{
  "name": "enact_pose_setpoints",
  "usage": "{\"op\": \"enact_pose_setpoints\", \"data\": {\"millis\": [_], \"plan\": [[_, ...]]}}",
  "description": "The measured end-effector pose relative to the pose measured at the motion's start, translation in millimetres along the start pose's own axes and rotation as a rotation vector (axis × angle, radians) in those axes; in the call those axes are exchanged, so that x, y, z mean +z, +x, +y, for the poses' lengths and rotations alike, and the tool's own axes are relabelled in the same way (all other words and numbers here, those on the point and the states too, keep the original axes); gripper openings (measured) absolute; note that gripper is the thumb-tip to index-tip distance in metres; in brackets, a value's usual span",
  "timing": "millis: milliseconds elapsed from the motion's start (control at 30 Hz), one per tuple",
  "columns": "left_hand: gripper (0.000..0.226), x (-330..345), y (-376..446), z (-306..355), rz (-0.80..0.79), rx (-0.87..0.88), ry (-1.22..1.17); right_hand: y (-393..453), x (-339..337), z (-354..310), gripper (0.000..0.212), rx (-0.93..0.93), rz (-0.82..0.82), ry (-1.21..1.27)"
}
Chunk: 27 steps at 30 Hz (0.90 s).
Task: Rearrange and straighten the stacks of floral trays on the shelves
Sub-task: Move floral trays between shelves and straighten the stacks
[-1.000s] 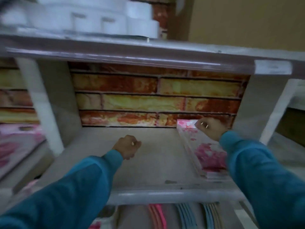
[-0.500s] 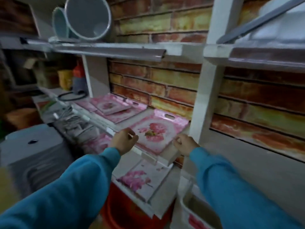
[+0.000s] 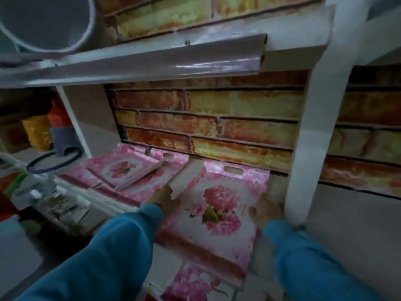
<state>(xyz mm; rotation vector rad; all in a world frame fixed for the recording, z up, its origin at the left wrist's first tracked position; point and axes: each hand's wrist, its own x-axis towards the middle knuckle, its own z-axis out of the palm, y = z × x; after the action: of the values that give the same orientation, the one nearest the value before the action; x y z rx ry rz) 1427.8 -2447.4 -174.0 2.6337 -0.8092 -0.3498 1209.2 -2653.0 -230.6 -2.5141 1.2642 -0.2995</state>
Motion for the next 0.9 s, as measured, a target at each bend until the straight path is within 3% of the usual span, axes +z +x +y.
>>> {"op": "enact_pose_setpoints", "data": {"millis": [133,333,500,667,900], "plan": [[0.051,15,59,8,-0.098,0.029,0.097,15,8,7,0.045,0.065,0.026,-0.018],[0.048,18,67,4,-0.114,0.048,0.140,-3,3,-5,0.040,0.126,0.032,-0.044],[0.045,-14,24,-32,-0.182,0.120,0.134,-54,-9,-30,0.033,0.087,0.103,0.029],[0.049,-54,-47,-79,-0.090,0.194,0.117,-133,-20,-67,0.030,0.038,0.152,0.104],[0.030,-46,-138,-97,-0.049,0.319,-0.269,-248,-52,-50,0.026,0.075,0.241,0.184]]}}
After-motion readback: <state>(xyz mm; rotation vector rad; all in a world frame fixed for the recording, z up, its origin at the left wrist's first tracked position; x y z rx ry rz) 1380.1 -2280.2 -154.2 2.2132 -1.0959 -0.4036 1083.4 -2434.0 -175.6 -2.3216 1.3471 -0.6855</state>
